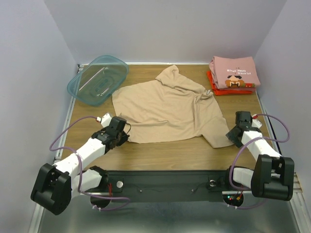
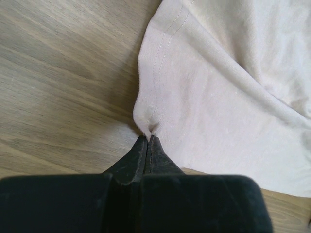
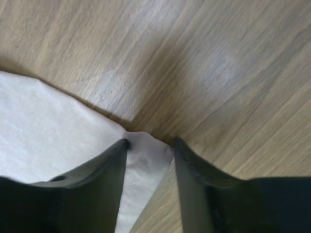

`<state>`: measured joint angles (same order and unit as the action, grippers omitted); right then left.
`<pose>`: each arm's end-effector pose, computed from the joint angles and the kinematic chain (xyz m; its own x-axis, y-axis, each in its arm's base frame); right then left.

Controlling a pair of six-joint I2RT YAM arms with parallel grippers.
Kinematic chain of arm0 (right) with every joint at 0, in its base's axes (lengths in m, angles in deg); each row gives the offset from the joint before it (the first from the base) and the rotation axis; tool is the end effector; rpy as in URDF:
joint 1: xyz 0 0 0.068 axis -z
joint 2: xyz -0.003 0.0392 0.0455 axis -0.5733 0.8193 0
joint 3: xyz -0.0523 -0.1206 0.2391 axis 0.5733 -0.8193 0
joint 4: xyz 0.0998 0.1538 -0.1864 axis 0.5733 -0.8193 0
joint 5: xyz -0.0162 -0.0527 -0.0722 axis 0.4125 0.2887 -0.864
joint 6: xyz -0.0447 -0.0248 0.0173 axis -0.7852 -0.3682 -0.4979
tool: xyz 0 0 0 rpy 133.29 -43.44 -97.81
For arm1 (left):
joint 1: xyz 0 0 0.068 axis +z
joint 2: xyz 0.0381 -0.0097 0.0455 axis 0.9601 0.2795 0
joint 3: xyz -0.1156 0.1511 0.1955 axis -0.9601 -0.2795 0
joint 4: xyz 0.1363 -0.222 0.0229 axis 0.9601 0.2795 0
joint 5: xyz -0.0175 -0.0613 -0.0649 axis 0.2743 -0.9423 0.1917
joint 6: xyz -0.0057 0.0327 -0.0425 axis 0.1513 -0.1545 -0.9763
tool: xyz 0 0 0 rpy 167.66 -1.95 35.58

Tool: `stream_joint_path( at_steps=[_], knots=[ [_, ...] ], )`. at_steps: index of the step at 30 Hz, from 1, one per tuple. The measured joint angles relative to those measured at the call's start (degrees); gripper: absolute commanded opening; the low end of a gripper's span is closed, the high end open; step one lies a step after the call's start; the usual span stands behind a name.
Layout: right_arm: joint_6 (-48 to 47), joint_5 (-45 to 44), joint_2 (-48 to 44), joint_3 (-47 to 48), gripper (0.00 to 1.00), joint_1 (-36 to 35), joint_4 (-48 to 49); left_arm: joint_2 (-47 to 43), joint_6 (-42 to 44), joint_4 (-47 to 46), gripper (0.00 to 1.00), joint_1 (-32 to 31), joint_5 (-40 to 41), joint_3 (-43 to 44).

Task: Fold and stack the t-shirts
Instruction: Flatten the tshirt out

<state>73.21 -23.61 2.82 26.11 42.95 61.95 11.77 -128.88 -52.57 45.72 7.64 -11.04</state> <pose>0.1931 -0.0364 0.1560 -0.5196 0.7074 -0.4793 0.7676 0.6328 0.1017 0.1784 -0.0856 0.1826 -0.6314 -0.5923 -0.5005 -0.3895 0.8003 -0.4558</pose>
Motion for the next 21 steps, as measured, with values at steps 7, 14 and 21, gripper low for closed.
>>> stream_joint_path(
  at_steps=[7, 14, 21],
  knots=[
    [-2.4, 1.6, 0.5, -0.8, 0.00, 0.3, 5.4, -2.9, 0.3, 0.2, 0.00, 0.0, 0.3, 0.0],
    [-4.3, 9.9, -2.2, -0.9, 0.01, -0.2, 7.8, -9.1, 0.8, 2.5, 0.00, 0.0, 0.7, 0.1],
    [-5.7, 14.6, -17.6, 8.6, 0.00, -0.5, 7.7, -16.3, 5.7, 5.8, 0.00, -0.1, 0.5, 10.0]
  ],
)
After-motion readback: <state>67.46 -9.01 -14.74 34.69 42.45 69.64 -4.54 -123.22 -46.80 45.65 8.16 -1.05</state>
